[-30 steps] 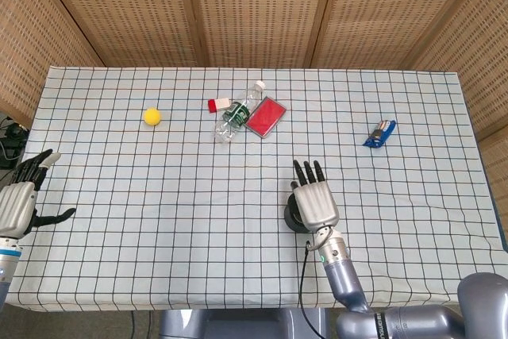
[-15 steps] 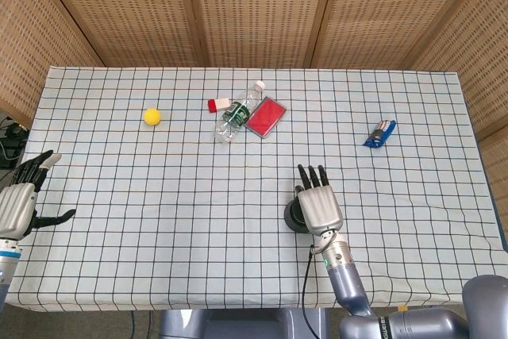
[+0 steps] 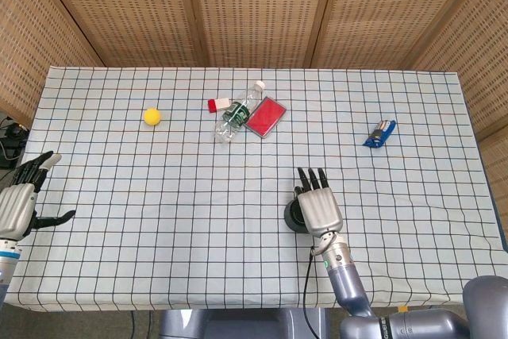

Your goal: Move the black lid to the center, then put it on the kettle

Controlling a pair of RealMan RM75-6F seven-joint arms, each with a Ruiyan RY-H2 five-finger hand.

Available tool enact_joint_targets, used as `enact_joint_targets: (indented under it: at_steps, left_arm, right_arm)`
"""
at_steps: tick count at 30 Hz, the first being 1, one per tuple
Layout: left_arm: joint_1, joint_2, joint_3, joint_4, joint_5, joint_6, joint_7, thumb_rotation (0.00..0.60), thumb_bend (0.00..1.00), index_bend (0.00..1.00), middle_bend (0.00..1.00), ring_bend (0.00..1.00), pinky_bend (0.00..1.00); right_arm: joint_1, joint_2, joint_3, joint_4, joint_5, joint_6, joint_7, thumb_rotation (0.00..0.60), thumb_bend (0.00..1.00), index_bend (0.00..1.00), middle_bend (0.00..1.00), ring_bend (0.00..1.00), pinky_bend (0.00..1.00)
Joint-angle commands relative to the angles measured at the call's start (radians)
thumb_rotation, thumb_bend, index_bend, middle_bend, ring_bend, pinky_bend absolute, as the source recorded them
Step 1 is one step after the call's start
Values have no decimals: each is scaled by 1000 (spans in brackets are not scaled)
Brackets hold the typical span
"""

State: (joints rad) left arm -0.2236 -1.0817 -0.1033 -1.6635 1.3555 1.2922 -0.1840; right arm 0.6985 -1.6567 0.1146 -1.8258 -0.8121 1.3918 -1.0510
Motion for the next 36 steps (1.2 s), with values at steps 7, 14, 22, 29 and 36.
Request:
enact_joint_targets:
  at_steps: [7, 14, 22, 29, 36]
  left_arm:
    - [1, 4, -1, -2, -1, 0, -5, 600, 158, 0, 0, 0, 0]
    - [5, 8, 1, -7, 8, 7, -9, 600, 158, 0, 0, 0, 0]
    - [7, 11, 2, -9, 11, 12, -7, 600, 158, 0, 0, 0, 0]
    - [13, 10, -3, -3, 6, 26, -6, 600, 158, 0, 0, 0, 0]
    - [16, -9, -3, 16, 7, 39, 23, 600, 151, 0, 0, 0, 0]
  right_arm:
    - [-10, 19, -12, -77, -17, 44, -34, 600, 323, 260, 0, 0, 0]
    - [-35, 30, -43, -116, -30, 70, -36, 600, 323, 246, 0, 0, 0]
    - [-60, 38, -68, -111, -67, 66, 2, 600, 321, 256, 0, 0, 0]
    - [-105, 104, -107, -94, -220, 109, 79, 600, 320, 248, 0, 0, 0]
    - [-209, 223, -153, -31, -426, 201, 318, 600, 296, 167, 0, 0, 0]
